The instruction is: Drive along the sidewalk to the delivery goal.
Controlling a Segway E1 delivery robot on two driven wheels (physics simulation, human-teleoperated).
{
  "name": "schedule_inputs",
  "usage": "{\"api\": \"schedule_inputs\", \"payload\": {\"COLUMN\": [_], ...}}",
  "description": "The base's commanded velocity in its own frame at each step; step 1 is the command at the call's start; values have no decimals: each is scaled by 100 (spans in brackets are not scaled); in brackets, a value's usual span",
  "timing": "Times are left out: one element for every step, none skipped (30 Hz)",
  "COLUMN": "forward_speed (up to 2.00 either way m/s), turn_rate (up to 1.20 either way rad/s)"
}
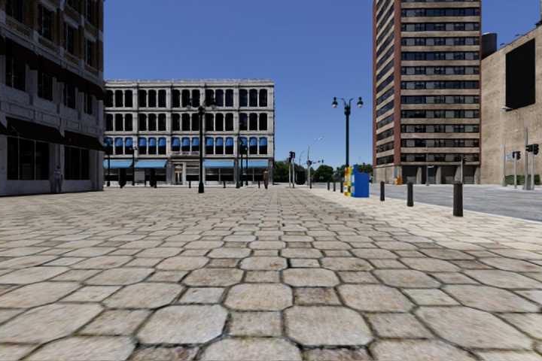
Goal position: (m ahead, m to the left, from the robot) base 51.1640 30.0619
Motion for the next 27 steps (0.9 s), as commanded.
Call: {"api": "schedule_inputs", "payload": {"forward_speed": [200, 200, 200, 200, 200, 200, 200, 200, 200, 200, 200, 200, 200, 200, 200, 200, 200, 200, 200, 200, 200, 200, 200, 200, 200, 200, 200], "turn_rate": [0, 0, 0, 0, 0, 0, 0, 0, 0, 0, 0, 0, 0, 0, 0, 0, 0, 0, 0, 0, 0, 0, 0, 0, 0, 0, 0]}}
